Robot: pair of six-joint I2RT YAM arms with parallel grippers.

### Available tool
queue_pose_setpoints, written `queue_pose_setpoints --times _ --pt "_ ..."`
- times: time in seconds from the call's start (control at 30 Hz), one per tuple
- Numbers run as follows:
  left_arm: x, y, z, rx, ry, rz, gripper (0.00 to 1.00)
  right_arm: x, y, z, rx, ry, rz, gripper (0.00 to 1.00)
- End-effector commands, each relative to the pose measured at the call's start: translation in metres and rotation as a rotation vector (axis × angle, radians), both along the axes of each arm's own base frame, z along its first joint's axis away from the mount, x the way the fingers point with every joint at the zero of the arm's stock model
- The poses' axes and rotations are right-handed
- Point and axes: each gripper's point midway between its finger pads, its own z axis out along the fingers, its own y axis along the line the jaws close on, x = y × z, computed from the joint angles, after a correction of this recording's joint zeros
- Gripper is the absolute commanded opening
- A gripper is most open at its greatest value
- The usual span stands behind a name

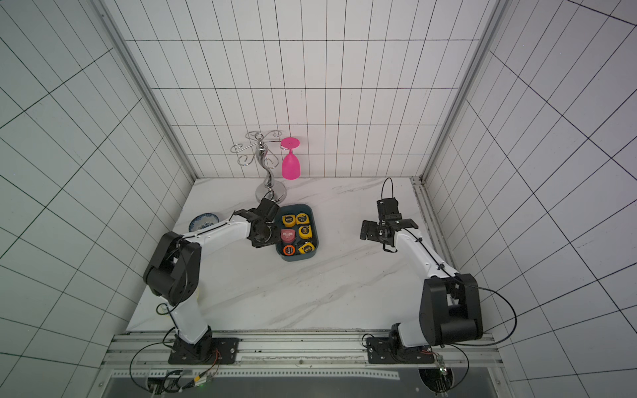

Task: Take the tape measure out of the storage box
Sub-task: Move the storage box to the center of the board, then pick up the tape measure from the storage box.

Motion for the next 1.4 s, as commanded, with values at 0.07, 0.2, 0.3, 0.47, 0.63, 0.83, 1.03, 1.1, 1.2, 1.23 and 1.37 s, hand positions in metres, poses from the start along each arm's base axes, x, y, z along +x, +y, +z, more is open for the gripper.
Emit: queue_pose_setpoints --times 0.07,0.2,0.3,0.47,0.63,0.83,1.03,1.1,1.2,1.23,1.37 --pt "-0.039 0.041 -0.001 0.094 0.059 0.038 0.52 0.005 0.009 0.009 0.024 0.002 0.022 0.99" --pt "-0.060 0.061 0.000 0.119 0.078 0.060 0.51 0.005 0.011 0.010 0.036 0.004 0.026 0.99" --pt "-0.072 0.075 0.002 0.141 0.098 0.081 0.50 0.006 0.014 0.011 0.048 0.004 0.029 0.99" --pt "-0.081 0.096 0.007 0.162 0.111 0.124 0.52 0.006 0.021 0.011 0.063 0.016 0.052 0.99" --pt "-0.072 0.082 0.038 0.103 0.022 0.086 0.70 0.003 0.035 0.013 0.083 0.026 0.100 0.99" --pt "-0.062 0.033 0.078 0.038 -0.056 -0.055 0.83 -0.001 0.047 0.009 0.089 0.048 0.135 0.99" --pt "-0.050 0.007 0.068 0.000 -0.012 -0.105 0.87 -0.002 0.050 0.002 0.095 0.066 0.138 0.99" --pt "-0.044 0.005 0.062 0.017 0.004 -0.111 0.88 -0.001 0.051 0.001 0.097 0.067 0.139 0.99" --pt "-0.034 0.006 0.051 0.050 0.032 -0.111 0.88 0.000 0.052 0.001 0.101 0.068 0.139 0.99" --pt "-0.031 0.005 0.047 0.050 0.040 -0.111 0.88 0.000 0.052 0.001 0.100 0.069 0.141 0.99" --pt "-0.025 0.012 0.036 0.068 0.064 -0.093 0.85 0.000 0.053 0.000 0.108 0.073 0.141 0.99"
